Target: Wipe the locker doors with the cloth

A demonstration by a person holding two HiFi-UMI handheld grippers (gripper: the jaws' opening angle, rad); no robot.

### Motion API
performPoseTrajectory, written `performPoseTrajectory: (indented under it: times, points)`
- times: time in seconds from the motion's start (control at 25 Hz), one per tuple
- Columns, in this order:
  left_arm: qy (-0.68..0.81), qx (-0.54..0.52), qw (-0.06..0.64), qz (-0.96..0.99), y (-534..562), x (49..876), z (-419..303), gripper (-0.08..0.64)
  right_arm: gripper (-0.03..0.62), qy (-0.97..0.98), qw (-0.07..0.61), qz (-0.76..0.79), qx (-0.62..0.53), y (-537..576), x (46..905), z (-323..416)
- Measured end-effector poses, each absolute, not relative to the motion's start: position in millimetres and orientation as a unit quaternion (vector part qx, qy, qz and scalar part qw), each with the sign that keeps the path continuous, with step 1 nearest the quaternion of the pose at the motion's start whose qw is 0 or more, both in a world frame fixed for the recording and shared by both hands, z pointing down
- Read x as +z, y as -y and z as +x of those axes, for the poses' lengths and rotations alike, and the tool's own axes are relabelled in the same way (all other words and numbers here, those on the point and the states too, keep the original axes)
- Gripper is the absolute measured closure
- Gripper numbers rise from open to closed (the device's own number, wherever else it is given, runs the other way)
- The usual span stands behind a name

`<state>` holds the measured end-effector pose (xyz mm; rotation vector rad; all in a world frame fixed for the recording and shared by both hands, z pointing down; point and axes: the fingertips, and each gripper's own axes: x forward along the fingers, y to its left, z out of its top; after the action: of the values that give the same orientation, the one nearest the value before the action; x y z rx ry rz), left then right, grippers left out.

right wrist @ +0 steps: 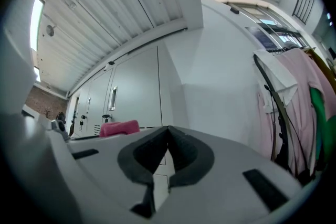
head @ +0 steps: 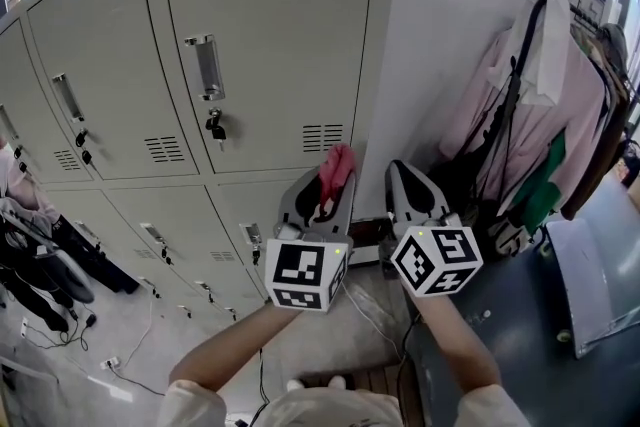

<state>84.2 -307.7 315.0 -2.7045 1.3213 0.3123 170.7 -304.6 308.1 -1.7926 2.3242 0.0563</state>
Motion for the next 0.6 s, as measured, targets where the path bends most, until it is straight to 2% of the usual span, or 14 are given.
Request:
performPoseTrajectory:
  times: [0.2, 0.6]
  points:
    - [-0.447, 0.114, 0.094, -0.883, 255.2, 308.7, 36.6, 0.437, 0.59, -0.779, 0.101, -0.614, 0.07, 267.8, 302.7, 168.8]
    - [-0.497, 0.063, 0.038, -0.865, 205.6, 367.7, -24.0, 0.439, 0.591, -0.813, 0.065, -0.577, 0.04, 225.0, 342.3, 121.9]
